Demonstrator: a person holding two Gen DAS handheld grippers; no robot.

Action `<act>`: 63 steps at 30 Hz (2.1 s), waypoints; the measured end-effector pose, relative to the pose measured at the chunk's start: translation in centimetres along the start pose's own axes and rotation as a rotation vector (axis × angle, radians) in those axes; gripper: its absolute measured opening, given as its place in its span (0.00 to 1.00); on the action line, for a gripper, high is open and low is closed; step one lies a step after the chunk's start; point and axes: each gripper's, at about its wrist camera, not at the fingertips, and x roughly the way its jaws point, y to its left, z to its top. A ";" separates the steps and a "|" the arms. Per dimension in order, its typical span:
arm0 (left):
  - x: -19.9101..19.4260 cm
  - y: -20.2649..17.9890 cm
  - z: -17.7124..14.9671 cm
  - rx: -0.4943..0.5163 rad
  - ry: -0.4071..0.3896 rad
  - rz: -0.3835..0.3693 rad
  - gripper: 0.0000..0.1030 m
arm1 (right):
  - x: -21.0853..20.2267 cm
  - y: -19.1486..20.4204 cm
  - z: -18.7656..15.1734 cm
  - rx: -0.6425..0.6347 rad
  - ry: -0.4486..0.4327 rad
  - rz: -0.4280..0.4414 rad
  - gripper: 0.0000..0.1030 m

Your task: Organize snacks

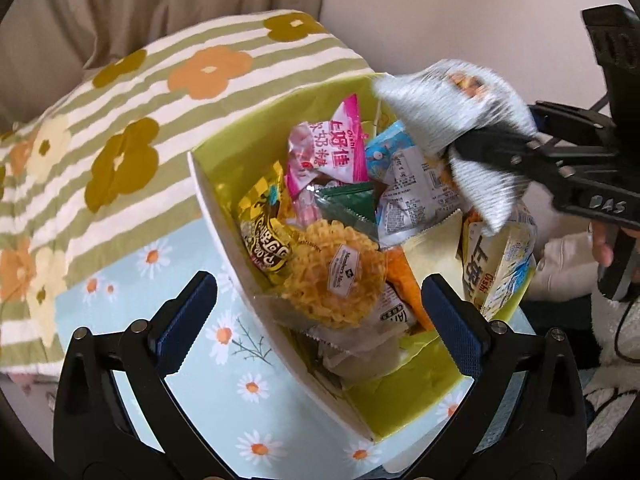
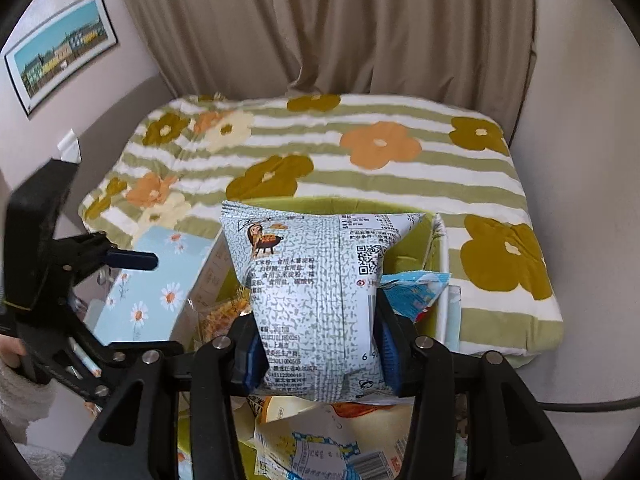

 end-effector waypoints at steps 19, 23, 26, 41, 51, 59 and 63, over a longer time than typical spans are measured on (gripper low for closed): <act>-9.7 0.7 -6.4 -0.099 -0.206 0.082 0.99 | -7.9 4.4 -2.6 0.085 -0.217 -0.125 0.99; -14.5 -0.1 -8.8 -0.096 -0.293 0.123 0.99 | -11.9 7.6 -3.6 0.120 -0.285 -0.142 0.99; -18.6 -0.6 -11.5 -0.122 -0.388 0.161 0.99 | -14.7 10.5 -5.1 0.132 -0.338 -0.164 0.99; -27.9 -3.9 -26.5 -0.226 -0.658 0.380 0.99 | -21.4 21.6 -15.8 0.103 -0.507 -0.305 0.99; -28.8 -4.8 -29.0 -0.251 -0.706 0.395 0.99 | -21.6 21.9 -17.3 0.106 -0.532 -0.308 0.99; -28.7 -4.6 -28.8 -0.259 -0.694 0.379 0.99 | -21.4 22.2 -17.2 0.097 -0.542 -0.320 0.99; -28.8 -4.5 -28.7 -0.259 -0.702 0.390 0.99 | -21.0 22.3 -17.0 0.097 -0.539 -0.318 0.99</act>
